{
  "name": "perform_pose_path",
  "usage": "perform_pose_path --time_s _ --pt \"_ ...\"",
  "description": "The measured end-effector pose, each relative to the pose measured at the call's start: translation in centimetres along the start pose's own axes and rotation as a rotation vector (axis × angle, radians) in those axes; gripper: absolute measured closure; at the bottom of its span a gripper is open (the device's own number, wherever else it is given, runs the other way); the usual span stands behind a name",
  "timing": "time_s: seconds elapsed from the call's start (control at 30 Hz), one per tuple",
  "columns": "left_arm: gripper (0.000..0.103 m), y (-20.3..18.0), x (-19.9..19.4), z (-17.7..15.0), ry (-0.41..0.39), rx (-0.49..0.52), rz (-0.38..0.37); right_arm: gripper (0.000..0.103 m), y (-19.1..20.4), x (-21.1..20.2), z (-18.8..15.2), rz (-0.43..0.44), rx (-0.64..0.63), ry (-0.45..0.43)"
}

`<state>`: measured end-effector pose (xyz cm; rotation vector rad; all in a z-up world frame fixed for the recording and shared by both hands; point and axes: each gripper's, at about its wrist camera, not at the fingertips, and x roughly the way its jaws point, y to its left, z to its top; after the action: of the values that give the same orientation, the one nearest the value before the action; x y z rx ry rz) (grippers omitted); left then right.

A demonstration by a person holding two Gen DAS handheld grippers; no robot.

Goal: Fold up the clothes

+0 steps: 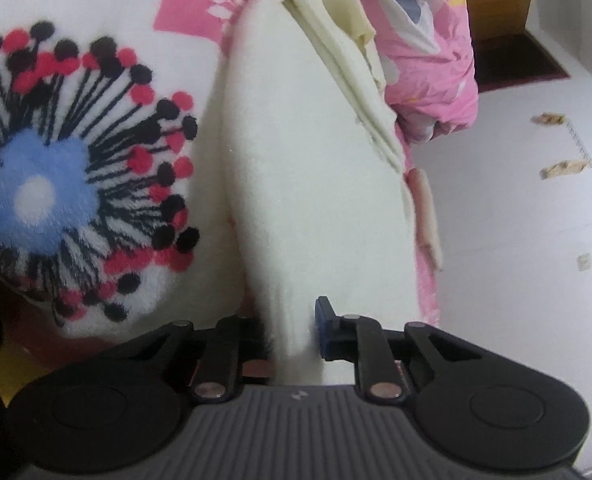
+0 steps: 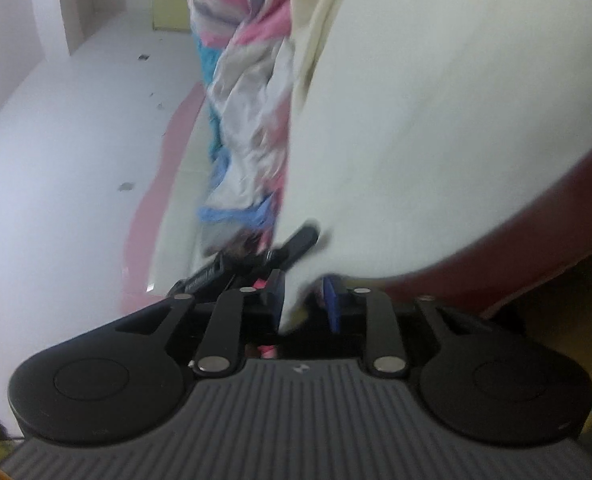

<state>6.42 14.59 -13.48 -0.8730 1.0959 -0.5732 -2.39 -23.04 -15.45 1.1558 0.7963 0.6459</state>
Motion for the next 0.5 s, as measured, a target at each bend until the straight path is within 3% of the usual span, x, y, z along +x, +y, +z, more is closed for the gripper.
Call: perform_pose_path --time_s 0.07,0.2,0.27,0.33,0.5 --pt "0.085 -0.4 0.0 0.1 0.002 0.017 0.023 0.077 0.7 -3.3 1.2 -0.032 -0.045 -0.064" --pt "0.085 -1.2 0.2 0.1 0.000 0.047 0.071 0.052 2.6 -10.7 3.9 -0.137 -0.199 -0.222" --pt "0.085 -1.7 0.4 0.1 -0.002 0.063 0.095 0.051 3.3 -13.4 5.7 -0.216 -0.253 -0.322" --pt "0.085 -2.1 0.6 0.1 -0.003 0.079 0.119 0.051 2.8 -15.4 7.7 -0.278 -0.248 -0.365" --pt "0.083 -3.1 0.6 -0.2 -0.010 0.140 0.186 0.051 -0.1 -16.3 11.5 -0.295 -0.133 -0.356"
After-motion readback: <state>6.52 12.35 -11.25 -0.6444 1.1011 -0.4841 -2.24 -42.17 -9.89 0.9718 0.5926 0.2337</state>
